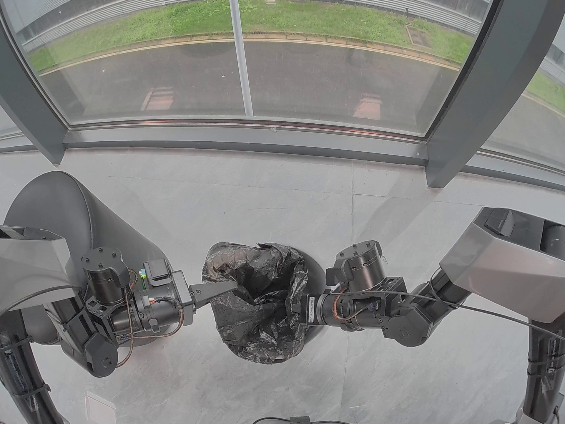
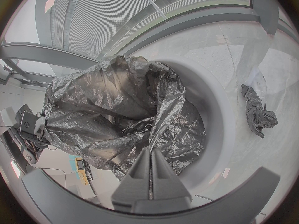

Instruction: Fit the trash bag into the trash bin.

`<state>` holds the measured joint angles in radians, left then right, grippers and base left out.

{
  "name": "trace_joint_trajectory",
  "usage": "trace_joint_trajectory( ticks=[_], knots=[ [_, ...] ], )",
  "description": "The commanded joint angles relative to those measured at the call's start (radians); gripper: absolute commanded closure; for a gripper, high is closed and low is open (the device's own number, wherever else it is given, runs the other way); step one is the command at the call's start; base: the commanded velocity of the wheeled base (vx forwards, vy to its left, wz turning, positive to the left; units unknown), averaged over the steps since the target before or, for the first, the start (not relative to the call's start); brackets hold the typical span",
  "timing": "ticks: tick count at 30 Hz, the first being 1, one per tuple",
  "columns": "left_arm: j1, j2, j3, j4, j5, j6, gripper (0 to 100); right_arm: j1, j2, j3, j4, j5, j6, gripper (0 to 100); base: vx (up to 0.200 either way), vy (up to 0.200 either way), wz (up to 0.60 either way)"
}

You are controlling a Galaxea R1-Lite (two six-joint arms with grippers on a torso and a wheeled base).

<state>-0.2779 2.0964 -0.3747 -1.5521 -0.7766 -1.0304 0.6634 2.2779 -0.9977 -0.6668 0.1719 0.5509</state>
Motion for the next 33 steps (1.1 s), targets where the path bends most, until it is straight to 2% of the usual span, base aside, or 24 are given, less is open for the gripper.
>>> trace_joint_trajectory(
  ticks=[1, 4, 6, 7, 8, 10, 12, 22, 26, 33],
  knots=[
    [0.0, -0.001, 0.002, 0.0, 0.0, 0.0, 100, 0.001, -0.026, 0.011, 0.003, -0.005, -0.006, 100, 0.0, 0.0, 0.0],
    [0.0, -0.002, 0.005, 0.0, 0.0, 0.0, 100, -0.001, -0.055, 0.027, 0.021, -0.017, -0.015, 100, 0.0, 0.0, 0.0],
    [0.0, -0.002, 0.013, 0.0, 0.0, -0.002, 100, -0.002, -0.107, 0.034, 0.128, -0.04, -0.101, 100, 0.0, 0.0, 0.0],
    [0.0, -0.002, 0.014, 0.0, 0.0, -0.003, 100, -0.004, -0.123, 0.034, 0.17, -0.063, -0.129, 100, 0.0, 0.0, 0.0],
    [0.0, -0.002, 0.016, 0.0, 0.0, -0.002, 100, -0.004, -0.14, 0.027, 0.236, -0.12, -0.163, 100, 0.0, 0.0, 0.0],
    [0.0, -0.002, 0.019, 0.0, 0.0, -0.002, 100, -0.004, -0.158, 0.019, 0.314, -0.203, -0.18, 100, 0.0, 0.0, 0.0],
    [0.0, -0.002, 0.022, 0.0, 0.0, -0.002, 100, -0.004, -0.181, 0.024, 0.362, -0.244, -0.183, 100, 0.0, 0.0, 0.0],
    [0.008, -0.012, 0.033, 0.0, 0.0, -0.002, 100, 0.004, -0.245, 0.063, 0.408, -0.264, -0.19, 100, 0.0, 0.0, 0.0],
    [0.008, -0.01, 0.033, 0.0, 0.0, -0.002, 100, 0.021, -0.242, 0.065, 0.46, -0.292, -0.184, 100, 0.0, 0.0, 0.0],
    [0.006, -0.009, 0.049, 0.0, 0.0, -0.002, 100, 0.03, -0.238, 0.106, 0.46, -0.301, -0.175, 100, 0.0, 0.0, 0.0]
  ],
)
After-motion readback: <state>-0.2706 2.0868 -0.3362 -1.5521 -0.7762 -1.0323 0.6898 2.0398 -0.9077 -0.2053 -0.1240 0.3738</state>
